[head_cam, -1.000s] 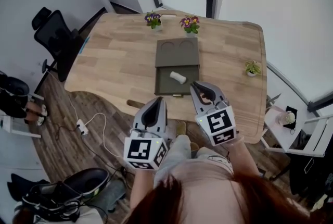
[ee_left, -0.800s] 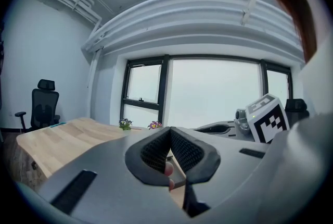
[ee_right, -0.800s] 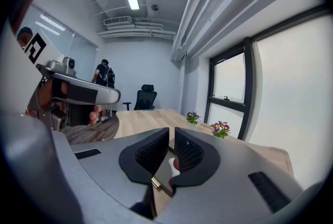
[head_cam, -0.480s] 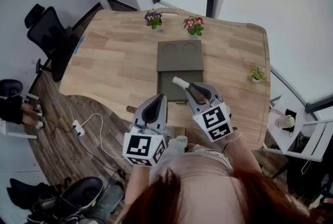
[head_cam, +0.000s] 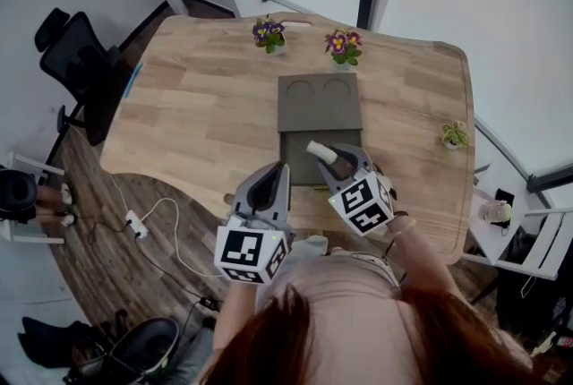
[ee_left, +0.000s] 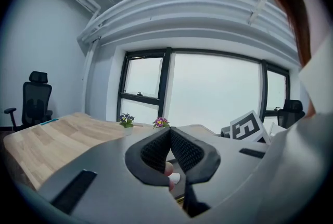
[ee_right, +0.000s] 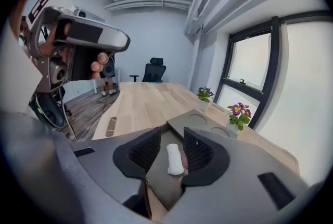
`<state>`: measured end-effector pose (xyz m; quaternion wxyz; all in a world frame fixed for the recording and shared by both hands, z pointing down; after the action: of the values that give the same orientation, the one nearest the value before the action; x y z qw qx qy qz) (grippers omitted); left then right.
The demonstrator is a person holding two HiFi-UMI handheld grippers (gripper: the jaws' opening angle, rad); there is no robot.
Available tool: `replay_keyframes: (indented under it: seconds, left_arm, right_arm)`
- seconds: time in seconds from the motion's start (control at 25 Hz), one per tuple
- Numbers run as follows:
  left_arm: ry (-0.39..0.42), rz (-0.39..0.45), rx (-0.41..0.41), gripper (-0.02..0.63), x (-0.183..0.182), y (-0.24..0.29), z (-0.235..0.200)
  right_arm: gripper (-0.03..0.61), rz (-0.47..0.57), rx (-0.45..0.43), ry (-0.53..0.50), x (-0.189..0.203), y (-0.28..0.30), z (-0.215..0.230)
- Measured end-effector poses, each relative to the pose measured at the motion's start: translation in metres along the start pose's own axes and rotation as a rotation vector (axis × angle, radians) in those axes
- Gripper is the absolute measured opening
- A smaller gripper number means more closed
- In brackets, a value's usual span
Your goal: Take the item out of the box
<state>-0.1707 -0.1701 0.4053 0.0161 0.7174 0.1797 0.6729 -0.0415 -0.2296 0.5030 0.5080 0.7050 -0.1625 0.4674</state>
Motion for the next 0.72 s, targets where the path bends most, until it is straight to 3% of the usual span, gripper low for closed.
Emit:
replay_keyframes:
  seconds: [0.72]
  left_arm:
    - [-0.005, -0.045, 0.047, 0.003, 0.005, 0.038, -0.031]
  right_arm:
    - [0.143, -0.294, -0.078, 0.027, 0.056, 0.086, 0.023]
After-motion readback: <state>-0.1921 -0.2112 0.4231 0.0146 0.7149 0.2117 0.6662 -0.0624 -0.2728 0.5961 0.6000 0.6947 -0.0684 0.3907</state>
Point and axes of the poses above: the fingertips, and each gripper's own axes: y forward along the fingers, z to its right, x out of its underside, the point moved 6 cm from there along -y, backward along the fingers, and after that the axes turned 10 degrees about -x, right-handed, at the moved point
